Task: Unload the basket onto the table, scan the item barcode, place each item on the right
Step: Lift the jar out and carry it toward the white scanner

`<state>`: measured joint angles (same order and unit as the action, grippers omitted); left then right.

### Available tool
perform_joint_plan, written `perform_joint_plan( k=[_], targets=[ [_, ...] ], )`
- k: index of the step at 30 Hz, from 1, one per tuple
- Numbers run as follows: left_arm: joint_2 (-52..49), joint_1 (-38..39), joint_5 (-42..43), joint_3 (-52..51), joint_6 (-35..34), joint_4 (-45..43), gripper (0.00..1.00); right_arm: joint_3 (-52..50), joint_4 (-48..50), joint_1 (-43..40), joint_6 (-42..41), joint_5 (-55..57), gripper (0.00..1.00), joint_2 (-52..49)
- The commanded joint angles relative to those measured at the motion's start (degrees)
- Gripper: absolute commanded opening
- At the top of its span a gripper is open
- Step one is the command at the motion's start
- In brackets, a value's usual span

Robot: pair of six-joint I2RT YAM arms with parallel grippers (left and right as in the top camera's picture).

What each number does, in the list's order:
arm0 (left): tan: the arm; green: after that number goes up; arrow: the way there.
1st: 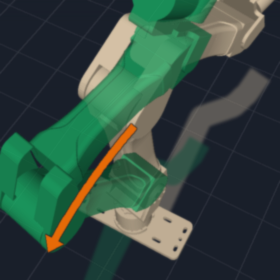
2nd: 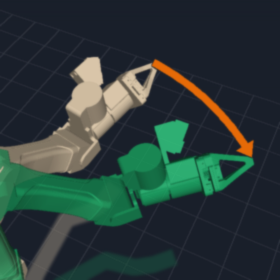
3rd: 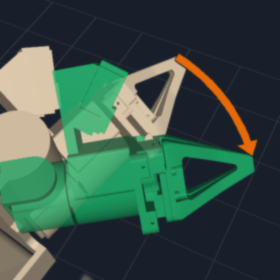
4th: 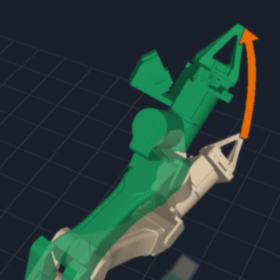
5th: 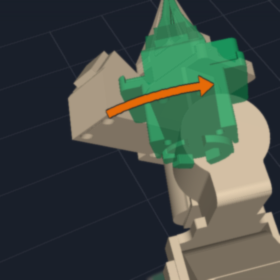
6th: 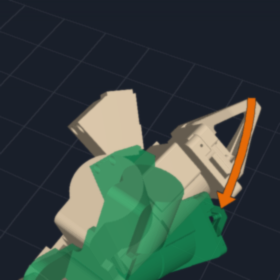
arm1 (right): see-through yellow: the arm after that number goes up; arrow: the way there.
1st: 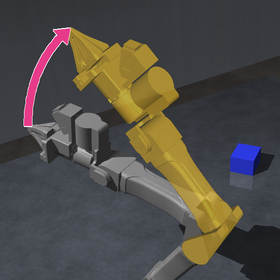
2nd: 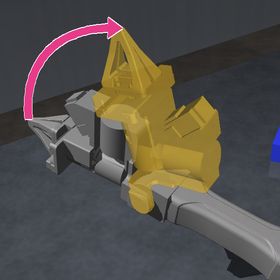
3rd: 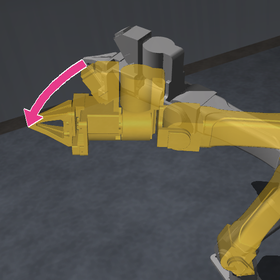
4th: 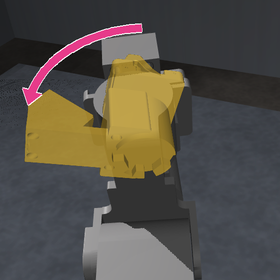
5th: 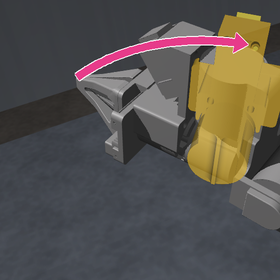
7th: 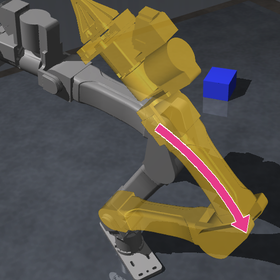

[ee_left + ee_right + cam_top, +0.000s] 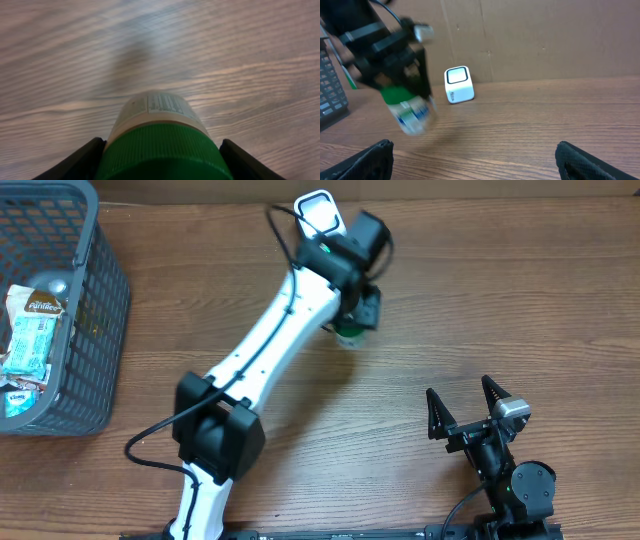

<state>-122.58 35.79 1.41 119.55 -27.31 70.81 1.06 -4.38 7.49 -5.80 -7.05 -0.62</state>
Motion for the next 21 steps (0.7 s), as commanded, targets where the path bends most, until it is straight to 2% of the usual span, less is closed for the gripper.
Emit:
perform_joint_plan(
  k=[1, 10, 21],
  targets=[
    [2.21, 3.26, -0.39, -5.35, -3.26, -4.81, 0.33, -0.61, 0.17, -0.22, -0.20, 0.52, 1.00, 0.46],
    [2.01, 7.76, -7.91, -14.14, -6.64, -13.40, 0.33, -0.61, 0.17, -0.22, -0.20, 0.52, 1.00, 0.46],
    [1.95, 7.80, -8.02, -15.58, -7.04, -15.41, 0.37, -0.61, 0.17, -0.22, -0.20, 0.52, 1.00, 0.46]
  ],
)
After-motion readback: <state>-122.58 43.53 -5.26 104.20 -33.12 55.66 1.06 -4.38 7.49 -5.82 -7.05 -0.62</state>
